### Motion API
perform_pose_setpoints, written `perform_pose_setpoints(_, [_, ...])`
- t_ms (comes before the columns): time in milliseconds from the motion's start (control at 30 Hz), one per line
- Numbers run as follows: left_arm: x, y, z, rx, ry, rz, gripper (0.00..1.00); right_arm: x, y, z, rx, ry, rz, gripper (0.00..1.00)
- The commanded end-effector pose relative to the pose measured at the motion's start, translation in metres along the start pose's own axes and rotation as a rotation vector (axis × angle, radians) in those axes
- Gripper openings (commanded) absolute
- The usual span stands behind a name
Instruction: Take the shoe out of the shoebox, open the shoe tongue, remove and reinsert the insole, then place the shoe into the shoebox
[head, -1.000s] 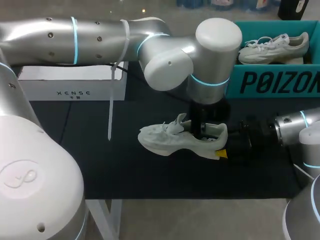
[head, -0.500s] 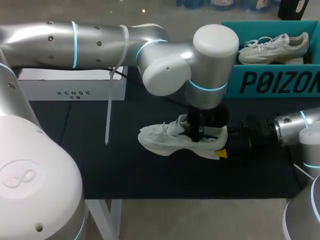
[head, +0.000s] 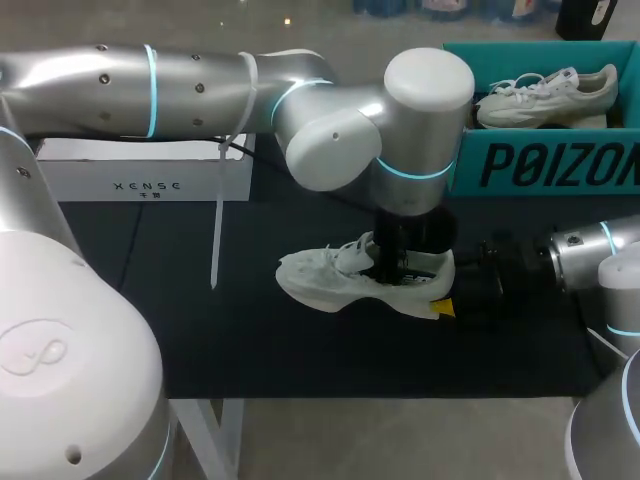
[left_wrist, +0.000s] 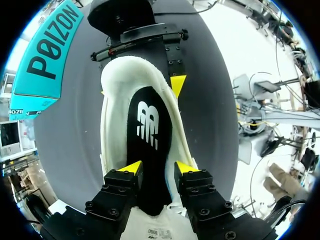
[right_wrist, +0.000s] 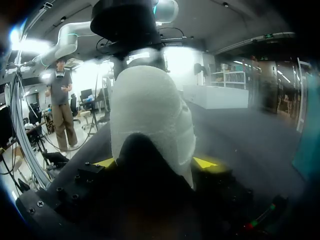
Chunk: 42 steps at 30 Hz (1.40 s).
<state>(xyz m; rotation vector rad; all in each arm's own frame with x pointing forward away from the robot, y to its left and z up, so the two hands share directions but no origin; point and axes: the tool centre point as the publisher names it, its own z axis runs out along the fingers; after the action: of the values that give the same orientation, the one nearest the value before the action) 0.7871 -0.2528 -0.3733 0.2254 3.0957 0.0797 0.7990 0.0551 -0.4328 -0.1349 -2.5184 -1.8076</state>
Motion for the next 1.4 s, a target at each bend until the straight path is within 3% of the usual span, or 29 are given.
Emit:
perform_pose_setpoints(33, [-0.002,-0.002,0.012,0.001,0.003,0.009,0.40,0.000,-0.003,0.004,0.002,-0.001,0.001,0.00])
perform_pose_setpoints(267, [0.001,-0.007,0.044,0.015,-0.029,0.014,0.38,0.000,-0.003,0.004,0.002,-0.001,0.001,0.00])
perform_pose_setpoints(367, [0.004,-0.009,0.055,0.034,-0.057,0.012,0.22,0.000,-0.003,0.004,0.002,-0.001,0.001,0.00])
perform_pose_setpoints(400, [0.004,-0.009,0.058,0.041,-0.064,0.013,0.00,0.000,-0.003,0.004,0.002,-0.001,0.001,0.00])
perform_pose_setpoints(533, [0.002,-0.007,0.060,0.059,-0.109,0.000,0.00,0.000,-0.003,0.004,0.002,-0.001,0.001,0.00])
perform_pose_setpoints(967, [-0.023,0.006,0.031,0.077,-0.223,-0.036,0.00,0.000,-0.003,0.004,0.002,-0.001,0.001,0.00])
perform_pose_setpoints(1400, [-0.015,0.004,-0.009,0.087,-0.301,-0.041,0.00,0.000,-0.003,0.004,0.002,-0.001,0.001,0.00])
